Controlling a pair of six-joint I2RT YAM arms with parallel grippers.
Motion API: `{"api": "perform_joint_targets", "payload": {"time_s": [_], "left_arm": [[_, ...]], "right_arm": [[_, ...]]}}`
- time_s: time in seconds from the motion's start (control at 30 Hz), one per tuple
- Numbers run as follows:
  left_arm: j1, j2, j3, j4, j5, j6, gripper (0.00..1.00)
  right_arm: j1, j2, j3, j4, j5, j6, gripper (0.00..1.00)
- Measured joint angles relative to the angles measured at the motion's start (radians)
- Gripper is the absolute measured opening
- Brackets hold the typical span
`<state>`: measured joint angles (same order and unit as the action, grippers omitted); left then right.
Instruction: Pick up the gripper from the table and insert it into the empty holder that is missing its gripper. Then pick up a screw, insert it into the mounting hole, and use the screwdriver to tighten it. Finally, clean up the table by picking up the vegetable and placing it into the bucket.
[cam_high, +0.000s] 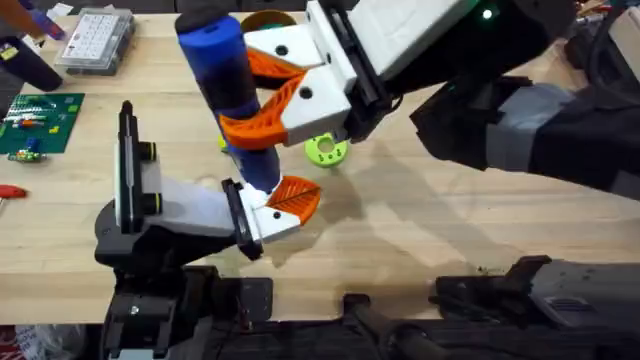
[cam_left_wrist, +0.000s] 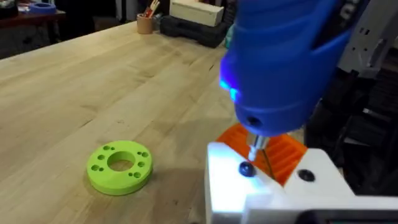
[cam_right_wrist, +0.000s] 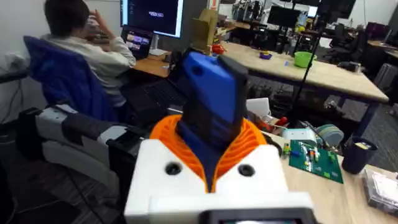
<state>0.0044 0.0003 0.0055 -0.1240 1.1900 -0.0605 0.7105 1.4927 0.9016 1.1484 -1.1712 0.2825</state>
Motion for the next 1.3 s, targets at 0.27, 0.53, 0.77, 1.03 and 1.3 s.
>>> {"api": "perform_joint_targets", "payload": {"time_s": [0.27,0.53,0.77,1.03,1.3], "left_arm": [[0.000,0.000,0.000,0.000,0.000,0.000,0.004],[0.000,0.000,0.000,0.000,0.000,0.000,0.004],[0.000,0.000,0.000,0.000,0.000,0.000,0.004],[0.000,0.000,0.000,0.000,0.000,0.000,0.004],[0.000,0.000,0.000,0.000,0.000,0.000,0.004]], "right_arm": [[0.000,0.000,0.000,0.000,0.004,-0.002,0.022],[0.000,0.000,-0.002,0.000,0.004,-0.003,0.022],[0.007,0.024,-0.002,0.003,0.013,-0.007,0.022],[0.007,0.026,-0.002,0.003,0.019,-0.007,0.022],[0.007,0.026,-0.002,0.001,0.019,-0.007,0.022]]}}
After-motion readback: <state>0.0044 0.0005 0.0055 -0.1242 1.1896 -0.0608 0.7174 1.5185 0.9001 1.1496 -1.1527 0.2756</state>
